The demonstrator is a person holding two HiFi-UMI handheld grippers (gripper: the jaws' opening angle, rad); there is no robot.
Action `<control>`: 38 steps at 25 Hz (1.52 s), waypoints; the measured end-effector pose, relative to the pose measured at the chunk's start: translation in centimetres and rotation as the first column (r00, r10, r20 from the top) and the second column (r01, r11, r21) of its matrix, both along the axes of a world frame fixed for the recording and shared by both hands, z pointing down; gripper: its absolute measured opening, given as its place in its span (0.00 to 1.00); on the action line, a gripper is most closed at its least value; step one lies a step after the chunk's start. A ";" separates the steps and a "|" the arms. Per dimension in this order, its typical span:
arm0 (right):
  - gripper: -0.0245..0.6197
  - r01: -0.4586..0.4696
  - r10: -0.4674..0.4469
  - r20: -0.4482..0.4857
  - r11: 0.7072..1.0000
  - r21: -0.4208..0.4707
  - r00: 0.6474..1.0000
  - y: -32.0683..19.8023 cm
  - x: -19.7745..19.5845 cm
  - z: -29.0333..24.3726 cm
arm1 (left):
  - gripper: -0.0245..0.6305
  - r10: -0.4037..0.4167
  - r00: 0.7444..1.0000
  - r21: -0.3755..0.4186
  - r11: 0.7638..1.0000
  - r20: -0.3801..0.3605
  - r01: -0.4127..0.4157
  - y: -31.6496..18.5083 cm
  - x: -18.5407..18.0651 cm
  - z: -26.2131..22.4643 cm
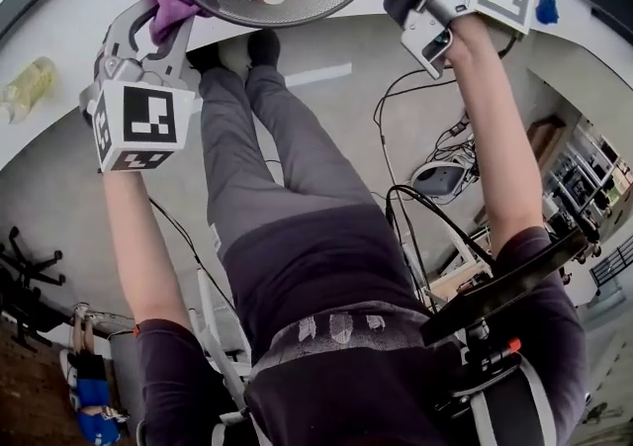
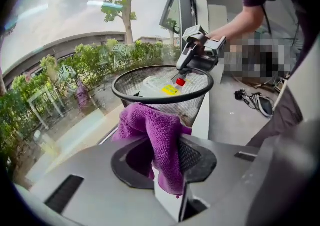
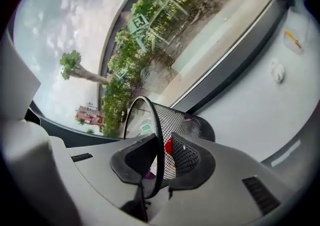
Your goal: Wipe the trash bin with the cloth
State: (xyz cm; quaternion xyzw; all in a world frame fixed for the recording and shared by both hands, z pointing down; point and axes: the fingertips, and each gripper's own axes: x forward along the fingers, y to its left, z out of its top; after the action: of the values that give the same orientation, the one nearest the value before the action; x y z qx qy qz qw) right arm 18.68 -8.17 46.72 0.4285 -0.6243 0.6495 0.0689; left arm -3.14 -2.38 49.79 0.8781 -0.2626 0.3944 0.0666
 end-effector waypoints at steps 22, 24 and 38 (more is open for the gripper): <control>0.28 0.218 -0.173 -0.299 0.968 0.123 0.938 3.6 3.4 -2.3 | 0.17 0.051 0.975 -0.128 0.989 -0.216 -0.080 2.9 5.3 -0.2; 0.28 0.316 -0.240 -0.337 0.930 0.190 0.910 1.3 3.0 -3.2 | 0.17 0.054 0.976 -0.126 0.989 -0.209 -0.081 2.7 5.0 -0.1; 0.09 -0.057 0.058 -0.019 0.997 0.050 0.998 1.3 2.8 -1.5 | 0.17 -0.069 0.985 -0.124 0.991 -0.160 0.049 -0.7 0.9 0.0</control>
State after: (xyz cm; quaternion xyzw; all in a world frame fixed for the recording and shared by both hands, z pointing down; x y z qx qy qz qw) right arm 21.47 -6.90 45.19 0.4544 -0.6271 0.6310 0.0460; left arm -2.23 -3.12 49.81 0.8938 -0.2580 0.3337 0.1522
